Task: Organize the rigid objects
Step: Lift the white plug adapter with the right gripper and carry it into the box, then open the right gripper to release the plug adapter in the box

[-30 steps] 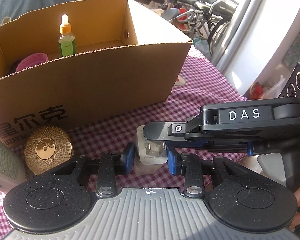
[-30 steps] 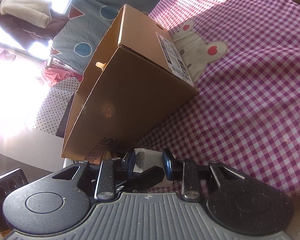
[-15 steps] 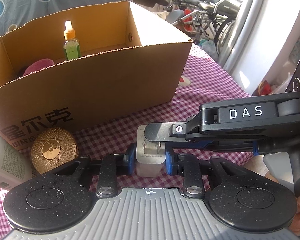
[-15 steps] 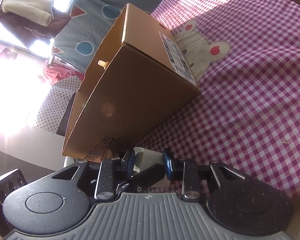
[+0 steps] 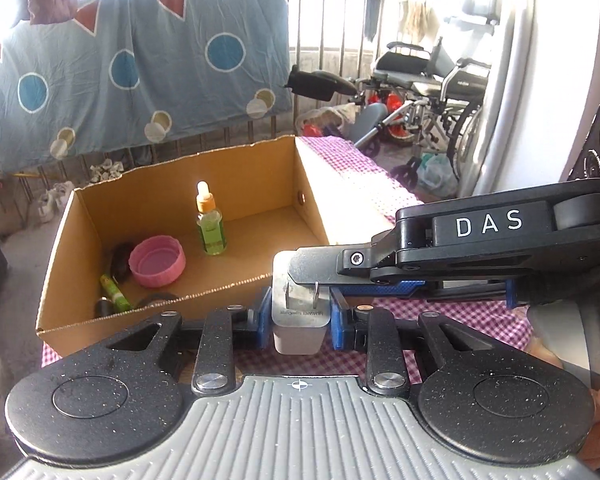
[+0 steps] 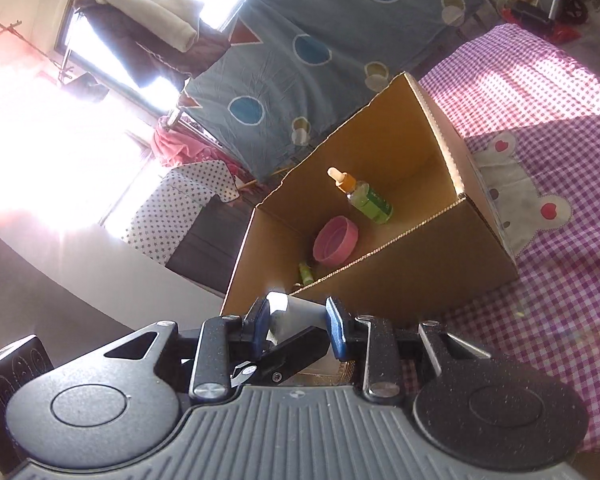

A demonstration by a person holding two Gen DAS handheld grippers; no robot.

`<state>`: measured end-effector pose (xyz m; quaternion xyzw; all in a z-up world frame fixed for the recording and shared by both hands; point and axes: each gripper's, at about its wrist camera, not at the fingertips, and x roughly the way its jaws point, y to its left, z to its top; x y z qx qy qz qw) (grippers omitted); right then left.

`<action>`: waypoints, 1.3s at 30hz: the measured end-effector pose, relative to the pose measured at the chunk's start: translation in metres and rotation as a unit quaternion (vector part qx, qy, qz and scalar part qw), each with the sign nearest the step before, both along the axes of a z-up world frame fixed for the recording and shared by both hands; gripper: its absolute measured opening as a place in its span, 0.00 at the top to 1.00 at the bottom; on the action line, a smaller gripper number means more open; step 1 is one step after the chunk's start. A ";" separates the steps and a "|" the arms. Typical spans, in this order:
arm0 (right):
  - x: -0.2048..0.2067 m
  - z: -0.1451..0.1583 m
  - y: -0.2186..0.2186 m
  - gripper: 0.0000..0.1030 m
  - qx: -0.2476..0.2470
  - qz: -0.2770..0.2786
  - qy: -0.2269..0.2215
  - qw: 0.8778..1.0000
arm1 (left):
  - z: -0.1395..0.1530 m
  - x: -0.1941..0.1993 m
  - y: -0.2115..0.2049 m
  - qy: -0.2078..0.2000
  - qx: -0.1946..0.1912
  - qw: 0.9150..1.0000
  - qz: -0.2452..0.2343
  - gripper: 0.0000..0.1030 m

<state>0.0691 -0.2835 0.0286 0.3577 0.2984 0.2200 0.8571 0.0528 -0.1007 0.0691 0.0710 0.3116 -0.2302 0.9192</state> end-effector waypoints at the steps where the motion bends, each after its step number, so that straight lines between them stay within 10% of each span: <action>1: 0.009 0.010 0.003 0.67 -0.009 0.006 -0.011 1.000 | 0.006 0.005 0.002 -0.007 -0.002 1.000 0.004 0.74; 7: 0.071 0.038 0.016 0.67 -0.051 0.029 -0.020 0.998 | 0.021 0.063 0.012 0.012 -0.019 0.999 0.030 0.74; 18: 0.195 -0.023 0.034 0.67 -0.084 0.087 0.135 0.983 | -0.041 0.164 0.022 0.167 -0.010 0.982 0.083 0.75; 29: 0.212 -0.048 0.054 0.66 -0.141 0.106 0.167 0.970 | -0.064 0.179 0.028 0.220 -0.002 0.969 0.109 0.74; 39: 0.177 -0.014 0.038 0.64 -0.139 0.078 0.093 0.983 | -0.039 0.159 0.031 0.178 -0.028 0.979 0.097 0.51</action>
